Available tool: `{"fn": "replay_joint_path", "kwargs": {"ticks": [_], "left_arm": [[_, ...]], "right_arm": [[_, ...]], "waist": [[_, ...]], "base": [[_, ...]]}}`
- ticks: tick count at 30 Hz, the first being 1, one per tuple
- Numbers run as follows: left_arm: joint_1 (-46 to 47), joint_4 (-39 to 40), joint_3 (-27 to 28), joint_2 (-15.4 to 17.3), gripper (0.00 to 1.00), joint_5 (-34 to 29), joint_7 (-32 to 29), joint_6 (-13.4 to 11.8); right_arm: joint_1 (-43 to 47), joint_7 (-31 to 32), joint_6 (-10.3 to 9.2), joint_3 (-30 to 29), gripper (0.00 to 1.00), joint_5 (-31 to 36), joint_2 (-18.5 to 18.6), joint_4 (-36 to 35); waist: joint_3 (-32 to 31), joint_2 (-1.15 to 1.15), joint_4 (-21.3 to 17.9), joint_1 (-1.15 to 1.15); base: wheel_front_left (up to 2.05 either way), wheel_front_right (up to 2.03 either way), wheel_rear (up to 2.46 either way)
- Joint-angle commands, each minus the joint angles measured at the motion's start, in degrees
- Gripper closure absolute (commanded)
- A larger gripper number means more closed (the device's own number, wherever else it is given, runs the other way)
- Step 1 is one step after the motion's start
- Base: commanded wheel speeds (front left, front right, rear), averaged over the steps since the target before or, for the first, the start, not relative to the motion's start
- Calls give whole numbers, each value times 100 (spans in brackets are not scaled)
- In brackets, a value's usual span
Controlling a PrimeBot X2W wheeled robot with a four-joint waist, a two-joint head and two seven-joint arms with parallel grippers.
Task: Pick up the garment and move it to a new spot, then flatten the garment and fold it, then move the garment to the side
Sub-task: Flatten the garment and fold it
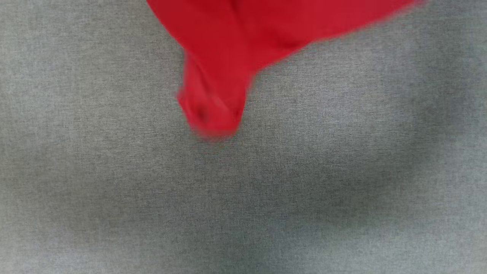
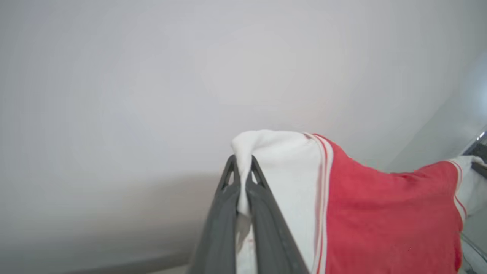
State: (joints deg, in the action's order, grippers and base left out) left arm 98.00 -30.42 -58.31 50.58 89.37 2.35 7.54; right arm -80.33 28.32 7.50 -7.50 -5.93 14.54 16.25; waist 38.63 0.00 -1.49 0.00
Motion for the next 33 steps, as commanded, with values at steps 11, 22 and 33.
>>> {"fn": "replay_joint_path", "kwargs": {"ticks": [11,22,33], "left_arm": [[514,-17,791,-334,100,399,538,-11],[-1978,1818,954,376,100,871,777,-11],[-5900,3186,1412,423,100,669,1283,-11]], "right_arm": [[-1340,-1512,-2,-924,100,1338,-624,1078],[501,-1882,-2,-333,100,407,-96,864],[4989,-1178,-2,-245,100,-1142,225,-1806]], "waist": [[-367,0,4,0],[-743,0,51,0],[-1049,0,122,0]], "base": [[0,0,0],[0,0,0],[0,0,0]]}}
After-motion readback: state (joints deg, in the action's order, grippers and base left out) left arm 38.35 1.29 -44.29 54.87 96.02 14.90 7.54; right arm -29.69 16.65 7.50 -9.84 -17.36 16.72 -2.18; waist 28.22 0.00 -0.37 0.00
